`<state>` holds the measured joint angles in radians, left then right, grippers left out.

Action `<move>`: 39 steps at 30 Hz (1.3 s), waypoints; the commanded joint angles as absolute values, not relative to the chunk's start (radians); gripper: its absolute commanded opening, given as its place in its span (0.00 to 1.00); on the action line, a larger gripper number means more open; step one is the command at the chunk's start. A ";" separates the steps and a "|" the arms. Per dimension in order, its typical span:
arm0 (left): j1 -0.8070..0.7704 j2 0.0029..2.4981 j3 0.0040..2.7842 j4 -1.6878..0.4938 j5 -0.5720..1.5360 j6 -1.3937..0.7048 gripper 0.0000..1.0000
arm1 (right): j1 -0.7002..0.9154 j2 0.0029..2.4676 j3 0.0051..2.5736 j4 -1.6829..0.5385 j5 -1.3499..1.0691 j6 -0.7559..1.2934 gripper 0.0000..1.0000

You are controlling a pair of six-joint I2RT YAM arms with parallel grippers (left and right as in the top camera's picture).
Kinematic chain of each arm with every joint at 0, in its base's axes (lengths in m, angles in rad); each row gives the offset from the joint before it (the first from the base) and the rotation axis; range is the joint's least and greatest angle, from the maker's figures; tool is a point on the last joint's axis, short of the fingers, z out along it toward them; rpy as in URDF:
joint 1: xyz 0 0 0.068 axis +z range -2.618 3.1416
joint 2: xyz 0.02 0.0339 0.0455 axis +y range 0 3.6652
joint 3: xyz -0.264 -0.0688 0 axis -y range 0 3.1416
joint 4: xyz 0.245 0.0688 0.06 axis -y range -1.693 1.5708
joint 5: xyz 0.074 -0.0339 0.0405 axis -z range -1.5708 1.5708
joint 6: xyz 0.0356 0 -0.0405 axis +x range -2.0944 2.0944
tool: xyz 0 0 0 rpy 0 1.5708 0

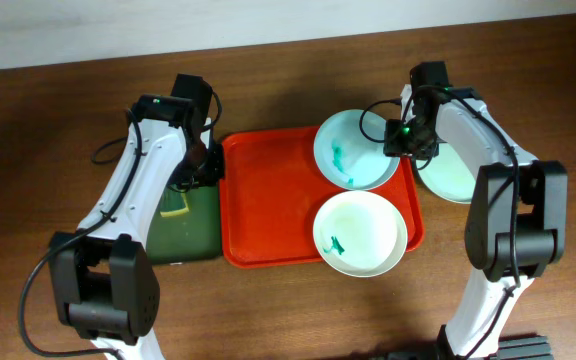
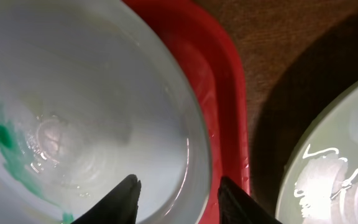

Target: Clean dirty plates on tray and stack at the side

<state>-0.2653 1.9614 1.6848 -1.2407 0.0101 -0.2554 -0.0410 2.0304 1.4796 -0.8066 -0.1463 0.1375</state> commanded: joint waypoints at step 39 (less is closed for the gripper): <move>-0.155 1.951 1.694 -1.218 -0.127 -0.261 0.47 | 0.077 2.089 1.472 -0.765 -0.401 0.298 0.04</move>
